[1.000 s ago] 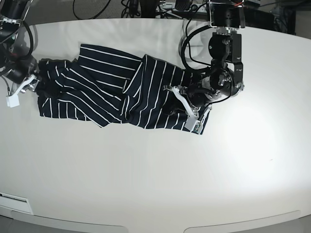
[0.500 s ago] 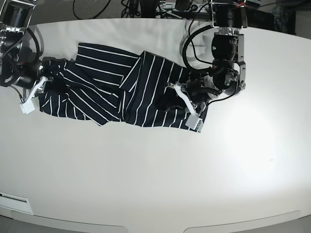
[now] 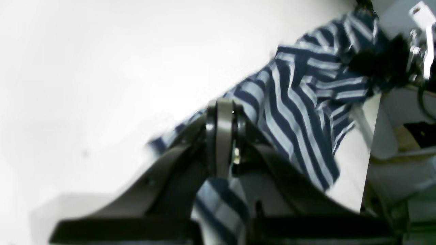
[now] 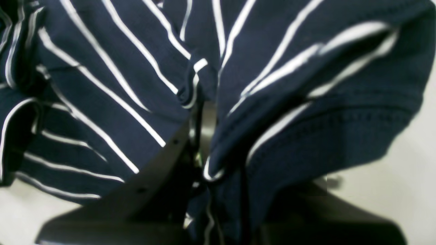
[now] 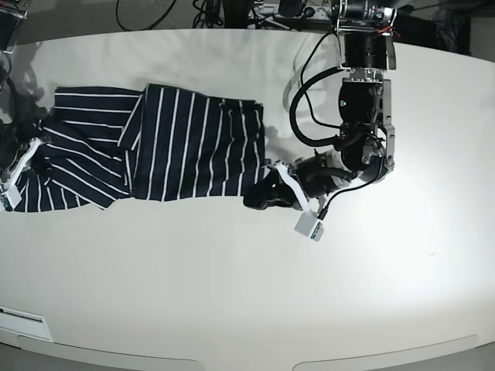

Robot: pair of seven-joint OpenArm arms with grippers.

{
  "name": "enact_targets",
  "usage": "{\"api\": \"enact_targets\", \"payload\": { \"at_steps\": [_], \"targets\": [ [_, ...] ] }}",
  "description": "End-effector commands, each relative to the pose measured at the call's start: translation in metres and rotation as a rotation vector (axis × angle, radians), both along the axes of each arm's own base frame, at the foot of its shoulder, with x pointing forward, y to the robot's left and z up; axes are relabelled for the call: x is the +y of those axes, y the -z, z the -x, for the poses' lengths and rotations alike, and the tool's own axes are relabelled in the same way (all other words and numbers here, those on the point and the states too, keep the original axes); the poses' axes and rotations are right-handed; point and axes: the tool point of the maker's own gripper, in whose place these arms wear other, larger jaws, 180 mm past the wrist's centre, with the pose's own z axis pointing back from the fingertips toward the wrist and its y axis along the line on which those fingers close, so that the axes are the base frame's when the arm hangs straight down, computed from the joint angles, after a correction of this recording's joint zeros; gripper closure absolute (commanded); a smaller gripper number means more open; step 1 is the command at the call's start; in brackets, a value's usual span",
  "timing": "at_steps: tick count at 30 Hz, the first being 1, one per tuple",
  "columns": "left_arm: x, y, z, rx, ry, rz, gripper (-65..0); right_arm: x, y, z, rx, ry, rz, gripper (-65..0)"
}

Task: Fold the T-shirt properly

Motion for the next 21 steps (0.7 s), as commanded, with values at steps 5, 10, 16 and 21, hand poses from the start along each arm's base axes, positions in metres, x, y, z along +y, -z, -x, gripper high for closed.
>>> {"api": "enact_targets", "payload": {
  "at_steps": [5, 10, 16, 21],
  "targets": [
    [-0.002, 0.0, 0.006, -0.002, 0.018, -0.003, 0.0, -0.026, -0.045, -0.018, -0.127, 0.122, 0.14, 0.0],
    [-0.005, 0.017, 0.03, 0.019, 0.053, 0.001, 0.0, -0.001, -0.087, -0.028, -0.261, 0.089, 0.173, 0.0],
    [-0.006, 0.031, 0.049, 0.05, 0.071, 0.003, 0.0, 0.09, -0.113, -0.027, -0.383, -0.17, -0.063, 0.0],
    [-0.006, 0.032, 0.051, 0.054, 0.071, 0.003, 0.0, 0.16, -0.105, -0.009, -0.386, -0.338, -0.359, 0.0]
  ]
}}
